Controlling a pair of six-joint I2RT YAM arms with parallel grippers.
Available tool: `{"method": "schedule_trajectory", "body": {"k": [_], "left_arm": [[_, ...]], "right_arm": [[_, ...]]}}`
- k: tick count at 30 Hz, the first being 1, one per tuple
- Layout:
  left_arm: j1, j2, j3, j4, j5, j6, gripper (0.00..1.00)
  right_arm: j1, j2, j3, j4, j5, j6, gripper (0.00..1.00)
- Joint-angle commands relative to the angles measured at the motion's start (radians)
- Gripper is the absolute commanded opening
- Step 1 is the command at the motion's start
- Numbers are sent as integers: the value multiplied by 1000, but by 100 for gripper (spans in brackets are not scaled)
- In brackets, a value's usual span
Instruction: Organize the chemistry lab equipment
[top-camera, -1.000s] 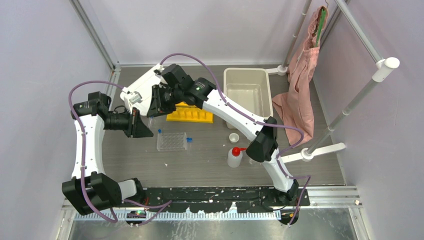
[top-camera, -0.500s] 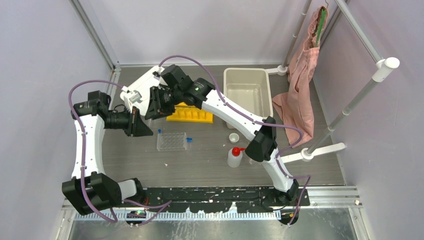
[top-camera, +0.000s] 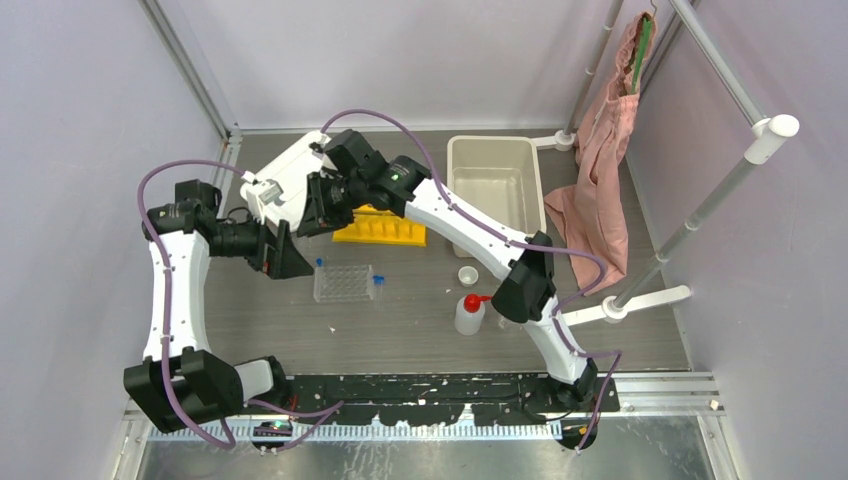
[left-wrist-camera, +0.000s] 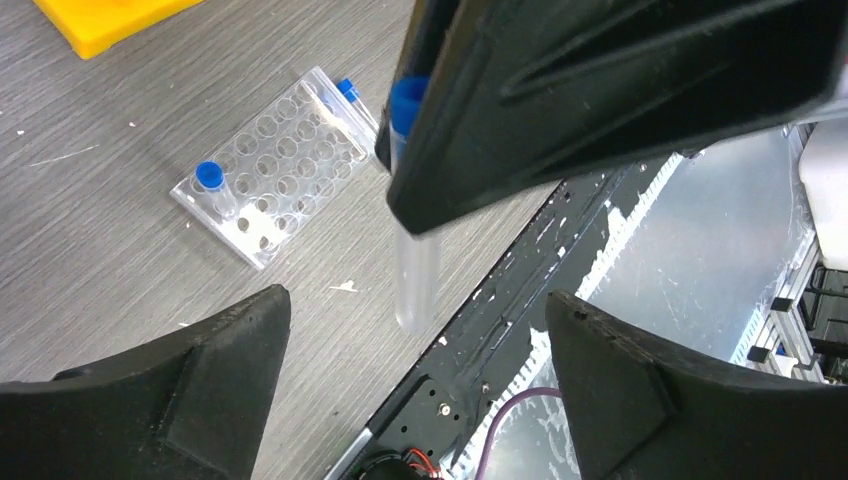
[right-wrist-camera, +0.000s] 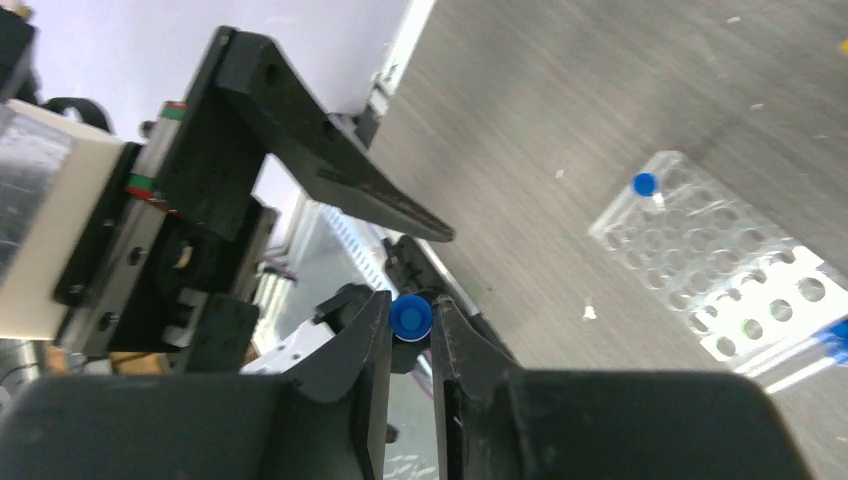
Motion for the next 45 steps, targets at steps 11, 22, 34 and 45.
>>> {"method": "schedule_trajectory", "body": {"k": [11,22,34,45], "left_arm": [[5,61,80,138,-204,-293,100],[65,128,74,261,-439,-449,100],[67,132,58,270,-427,-432,100],[67,127,41,281,-418,-425,100]], "right_arm": [[150,-319,-497,321,643,-396,1],[243,-224,-637,581,735,-485,1],[258,-93,-601,643,766,-499,1],[258,-63,-604,670,716,-475,1]]}}
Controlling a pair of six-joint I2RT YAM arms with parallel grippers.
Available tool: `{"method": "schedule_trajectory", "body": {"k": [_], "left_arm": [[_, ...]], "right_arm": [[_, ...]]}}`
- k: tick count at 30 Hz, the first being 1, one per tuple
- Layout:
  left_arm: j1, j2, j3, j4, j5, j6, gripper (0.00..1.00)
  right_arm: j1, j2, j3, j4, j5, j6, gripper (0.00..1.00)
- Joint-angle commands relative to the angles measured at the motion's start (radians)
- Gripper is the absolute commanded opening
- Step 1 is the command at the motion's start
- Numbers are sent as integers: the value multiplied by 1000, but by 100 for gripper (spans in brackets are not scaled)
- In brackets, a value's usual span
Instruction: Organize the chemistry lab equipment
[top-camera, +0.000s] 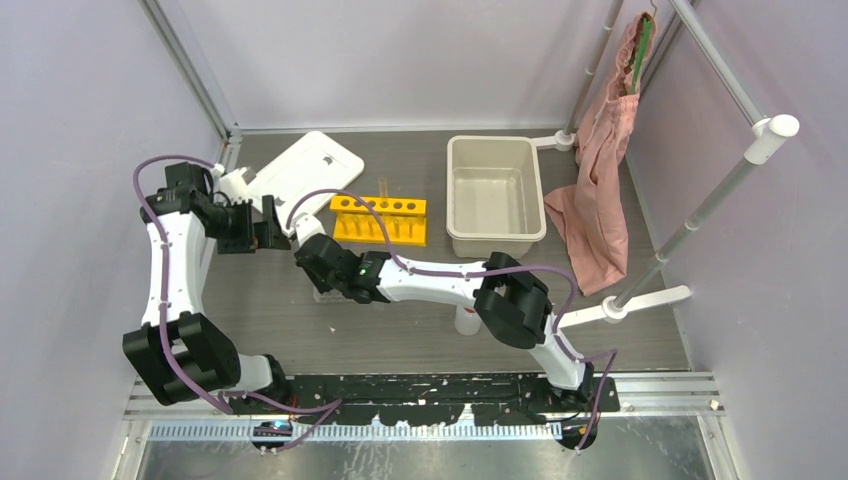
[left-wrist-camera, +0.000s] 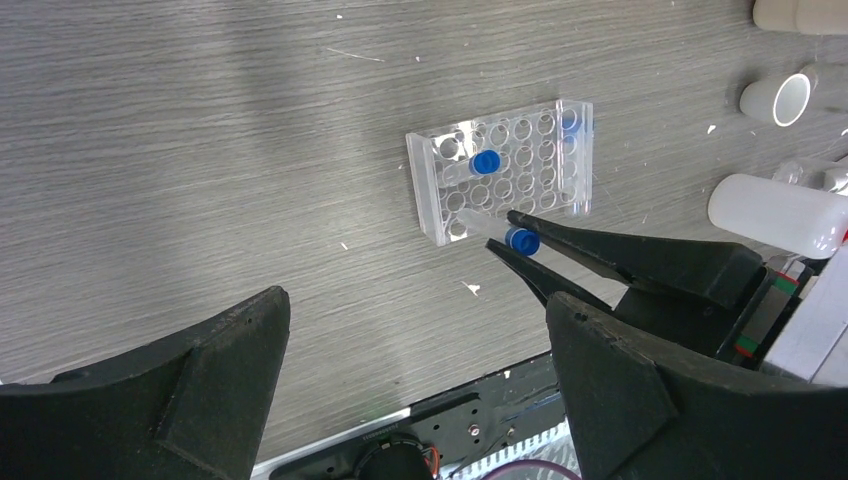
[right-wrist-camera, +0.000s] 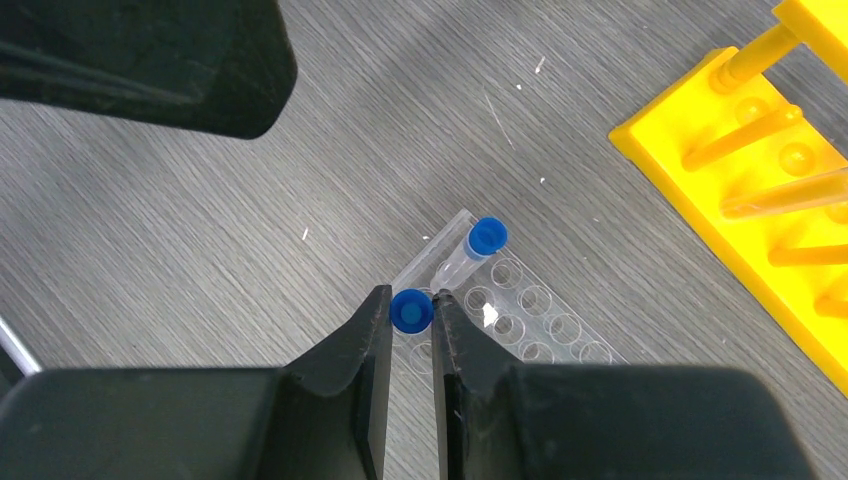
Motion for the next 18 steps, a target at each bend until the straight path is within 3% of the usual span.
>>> {"method": "schedule_trajectory", "body": {"k": [1,18], "left_arm": [[5,-9,-5,35,12,11,100],[5,-13,-13,40,8,20,100]], "right_arm": [[6,0,41,69,-13,14,1],[6,6,-3,111,18,3,1]]}}
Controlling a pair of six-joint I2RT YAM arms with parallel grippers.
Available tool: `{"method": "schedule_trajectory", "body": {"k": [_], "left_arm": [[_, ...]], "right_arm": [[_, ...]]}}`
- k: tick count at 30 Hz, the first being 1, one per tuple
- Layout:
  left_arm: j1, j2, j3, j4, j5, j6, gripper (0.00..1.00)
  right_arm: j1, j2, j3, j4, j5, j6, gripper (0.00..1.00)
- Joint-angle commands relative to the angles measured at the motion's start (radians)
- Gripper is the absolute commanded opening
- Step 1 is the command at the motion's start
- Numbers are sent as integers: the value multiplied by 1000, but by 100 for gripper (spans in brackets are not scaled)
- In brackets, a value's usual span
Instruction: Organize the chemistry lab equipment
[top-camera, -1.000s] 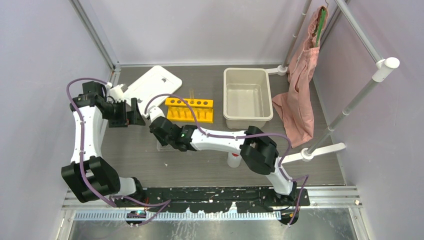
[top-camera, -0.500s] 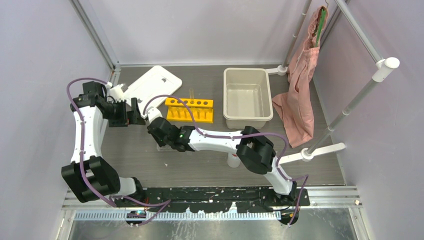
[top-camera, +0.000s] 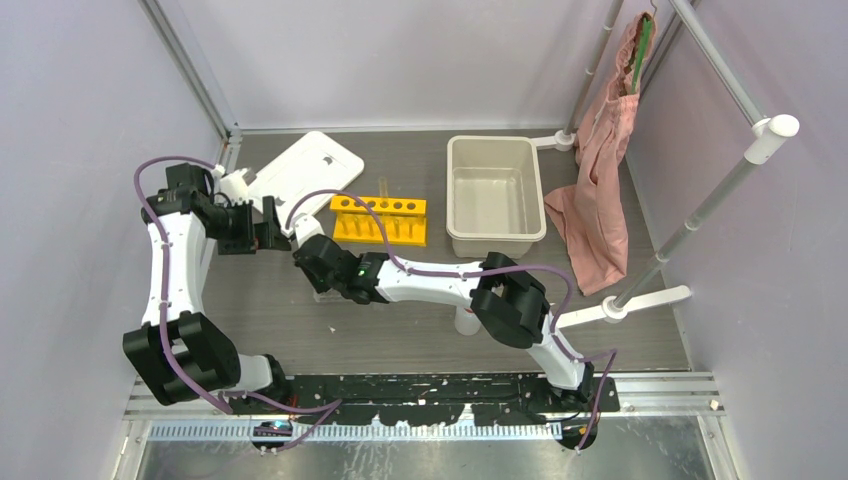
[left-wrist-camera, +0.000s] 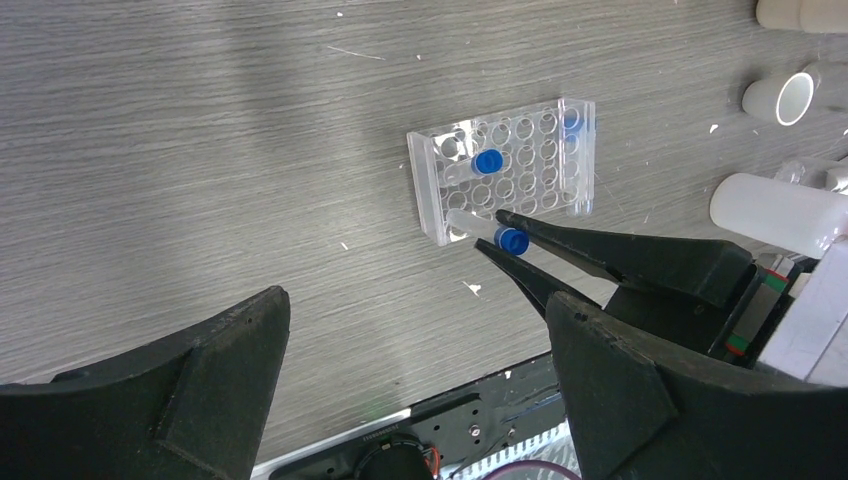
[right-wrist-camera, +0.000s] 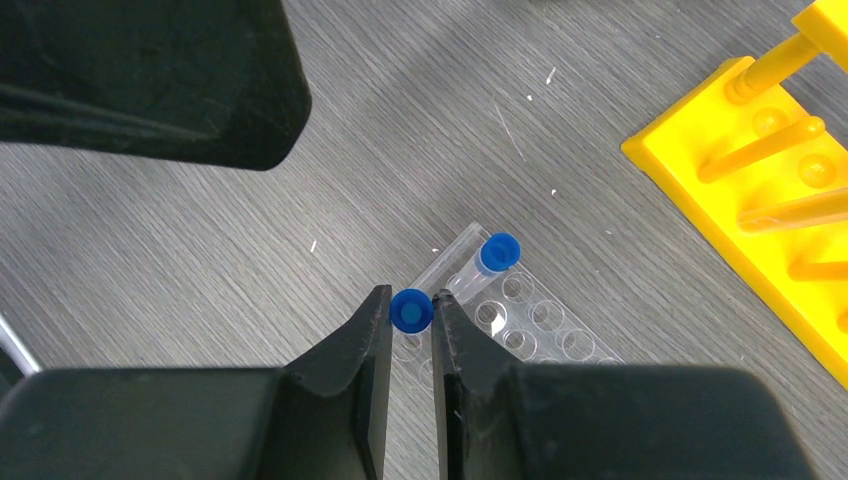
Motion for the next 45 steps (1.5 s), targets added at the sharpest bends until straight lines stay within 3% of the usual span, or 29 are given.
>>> {"method": "schedule_trajectory", "body": {"k": [1,29,41,45], "left_arm": [[6,-13,-1,34,8,20,100],[7,-13,5,53,-11,11,100],[8,-19,10,49,-21,15,100],[9,-15,10,49,-22,18,100]], "right_arm": [[6,-17,-11,83,37,-7,1],[5,-88,-85,71,44,-28,1],[6,-43,-68,58,21,-17,1],[6,-42,-90,69,15,5,15]]}}
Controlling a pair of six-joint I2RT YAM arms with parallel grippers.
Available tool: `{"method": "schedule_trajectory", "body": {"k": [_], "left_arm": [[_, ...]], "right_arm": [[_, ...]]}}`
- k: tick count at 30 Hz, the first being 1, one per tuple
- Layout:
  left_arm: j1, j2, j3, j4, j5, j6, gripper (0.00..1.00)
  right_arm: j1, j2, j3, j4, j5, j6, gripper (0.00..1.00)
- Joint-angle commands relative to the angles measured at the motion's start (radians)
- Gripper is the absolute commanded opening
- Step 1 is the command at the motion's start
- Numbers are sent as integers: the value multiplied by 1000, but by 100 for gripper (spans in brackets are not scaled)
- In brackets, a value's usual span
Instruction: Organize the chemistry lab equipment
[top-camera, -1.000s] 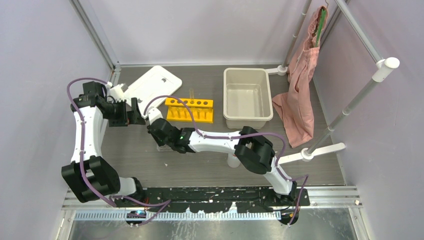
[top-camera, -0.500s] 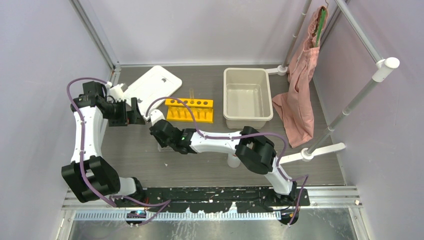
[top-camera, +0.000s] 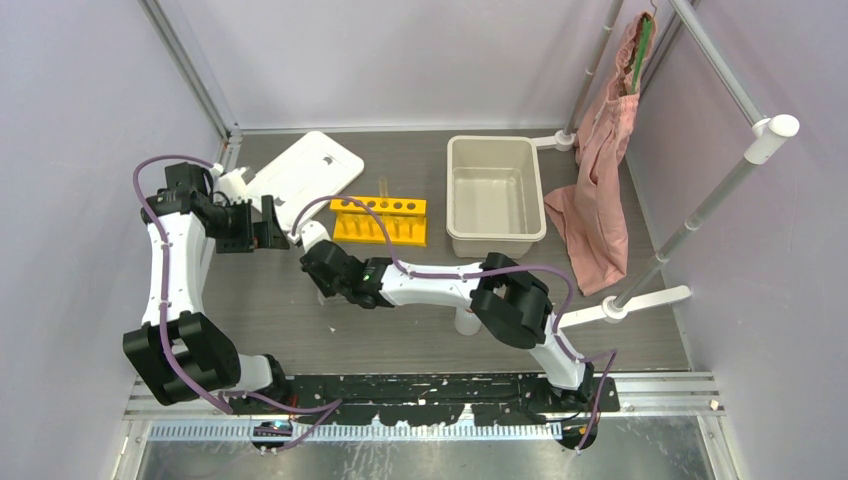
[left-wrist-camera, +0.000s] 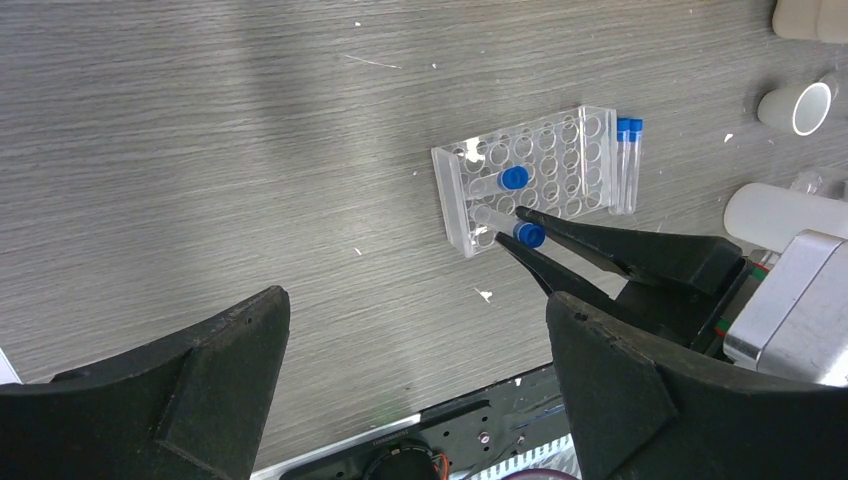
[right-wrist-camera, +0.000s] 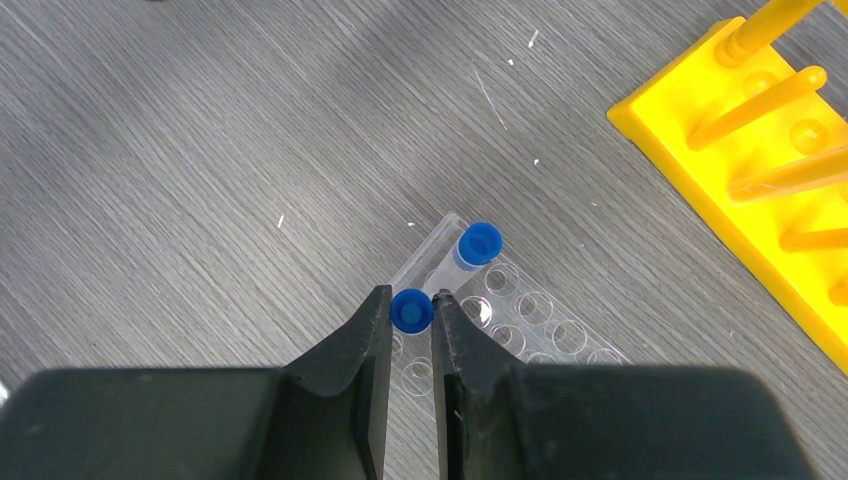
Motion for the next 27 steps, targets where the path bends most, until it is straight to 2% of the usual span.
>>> {"method": "schedule_trajectory", "body": {"k": [1,4,9,13,15,19,24,27], "left_arm": [[6,-14,11,28,-3,18,100],[6,-11,12,28,-2,15,100],[7,-13,10,28,-2,15,100],[7,-16,11,27,-2,14,100],[7,-15,16,21,-1,15,100],[6,-19,23,18,0,14,100],[7,-22,22,17,9,9,100],[6,-23,26,15,8,7,100]], "right_arm": [[6,-27,-13,27,-14,24,19],[6,-44,-26,34,-15,32,39],[6,-78,-28,19,-3,26,59],[5,-137,-14,-15,10,46,68],[5,-172,1,-61,22,74,69],[-10,-221,45,-255,64,179,68],[-92,-256,-10,-483,74,394,59],[-146,-292,-111,-509,51,450,52]]}}
